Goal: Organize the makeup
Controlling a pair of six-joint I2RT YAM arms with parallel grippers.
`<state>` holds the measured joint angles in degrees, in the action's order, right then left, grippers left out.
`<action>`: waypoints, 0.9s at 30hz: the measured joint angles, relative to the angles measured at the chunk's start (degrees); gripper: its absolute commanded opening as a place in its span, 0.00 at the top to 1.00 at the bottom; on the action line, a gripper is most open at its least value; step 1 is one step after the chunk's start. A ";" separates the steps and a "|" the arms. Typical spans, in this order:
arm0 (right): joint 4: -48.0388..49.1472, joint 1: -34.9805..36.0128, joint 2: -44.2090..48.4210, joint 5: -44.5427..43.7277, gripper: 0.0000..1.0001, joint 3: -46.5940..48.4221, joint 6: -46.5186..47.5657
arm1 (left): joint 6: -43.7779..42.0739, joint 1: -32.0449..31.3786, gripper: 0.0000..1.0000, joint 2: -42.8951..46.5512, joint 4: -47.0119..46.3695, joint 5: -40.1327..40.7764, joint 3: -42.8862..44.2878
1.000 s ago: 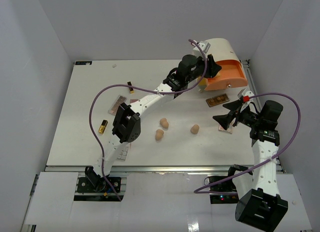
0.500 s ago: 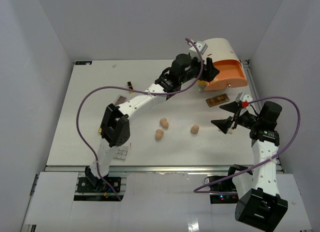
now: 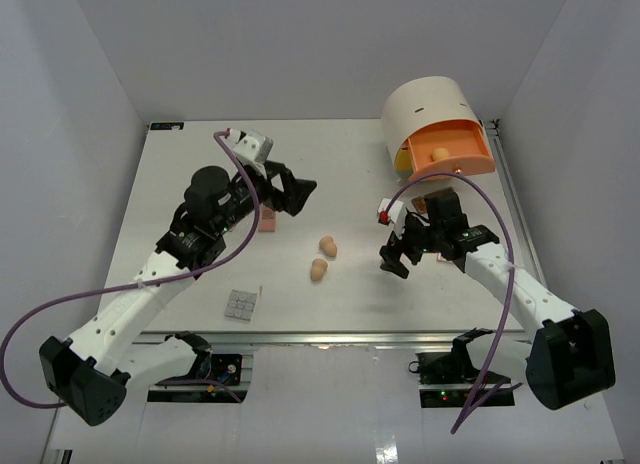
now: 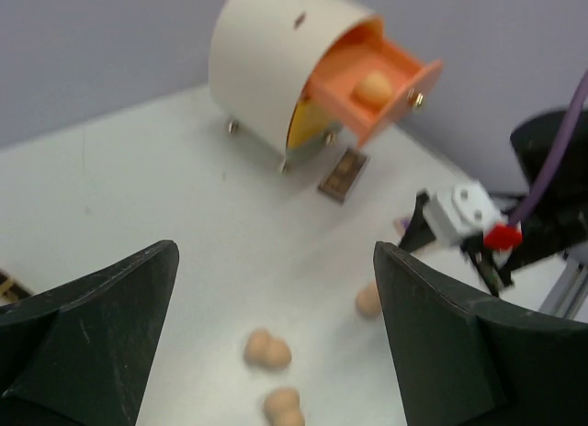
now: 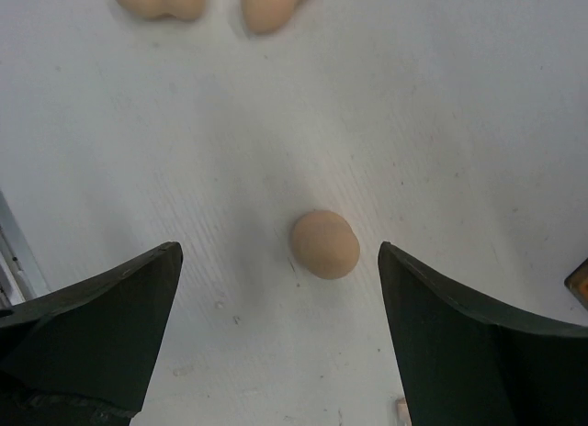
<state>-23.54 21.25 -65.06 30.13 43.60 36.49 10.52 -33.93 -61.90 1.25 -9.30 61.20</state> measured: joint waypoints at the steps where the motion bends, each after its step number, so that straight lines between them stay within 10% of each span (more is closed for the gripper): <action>1: -0.03 0.35 -1.28 -2.10 0.02 0.01 -0.19 | -0.45 0.00 0.02 1.54 1.49 0.37 -2.76; 15: -0.10 2.26 -12.31 -14.94 0.35 2.80 -1.87 | -3.76 -0.04 0.02 11.14 6.67 4.57 -18.33; 27: 0.12 2.31 -15.84 -14.96 0.92 3.47 -1.79 | -3.89 -0.04 0.02 11.01 6.46 5.26 -18.33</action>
<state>-23.43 23.55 -80.90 15.17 47.07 34.70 6.63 -33.98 -50.90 7.70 -4.04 42.87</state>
